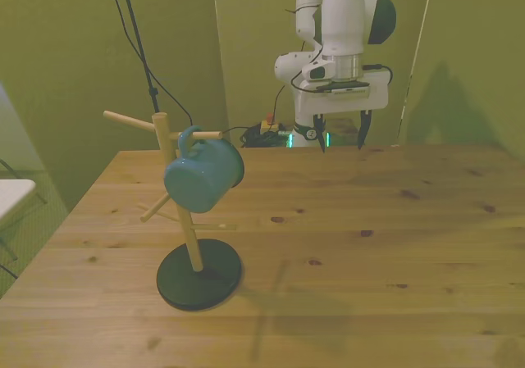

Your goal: Unload the mug

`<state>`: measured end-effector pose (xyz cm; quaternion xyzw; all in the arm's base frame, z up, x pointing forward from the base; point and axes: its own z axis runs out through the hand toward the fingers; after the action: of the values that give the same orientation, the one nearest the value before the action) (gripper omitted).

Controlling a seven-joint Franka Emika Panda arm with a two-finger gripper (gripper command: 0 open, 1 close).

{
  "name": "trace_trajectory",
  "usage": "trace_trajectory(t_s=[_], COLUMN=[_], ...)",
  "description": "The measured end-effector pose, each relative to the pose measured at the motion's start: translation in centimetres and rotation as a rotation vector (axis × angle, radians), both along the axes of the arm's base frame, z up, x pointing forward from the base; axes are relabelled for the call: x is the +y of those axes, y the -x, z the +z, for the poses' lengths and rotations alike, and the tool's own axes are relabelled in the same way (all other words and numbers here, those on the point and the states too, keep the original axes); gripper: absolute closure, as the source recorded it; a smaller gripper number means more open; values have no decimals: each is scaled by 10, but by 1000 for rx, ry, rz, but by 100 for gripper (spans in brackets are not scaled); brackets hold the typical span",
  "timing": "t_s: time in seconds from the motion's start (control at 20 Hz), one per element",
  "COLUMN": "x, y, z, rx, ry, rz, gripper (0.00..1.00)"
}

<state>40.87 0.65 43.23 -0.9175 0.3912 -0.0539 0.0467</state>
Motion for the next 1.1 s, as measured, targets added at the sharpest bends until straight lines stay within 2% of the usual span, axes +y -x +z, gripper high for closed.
trace_trajectory(t_s=[0.15,0.3,0.55,0.9,1.0,1.1], x=[-1,-3,-12,-33,-42,-48], y=[-1,-16,-61,-116,-121,-123], z=[-4,0,30,79,93,94], rx=[4,-52,-207,-427,-458,-453], ry=[19,24,42,135,155,157], rz=[12,3,-63,-205,-250,-267], gripper=[0,0,0,0,0,0])
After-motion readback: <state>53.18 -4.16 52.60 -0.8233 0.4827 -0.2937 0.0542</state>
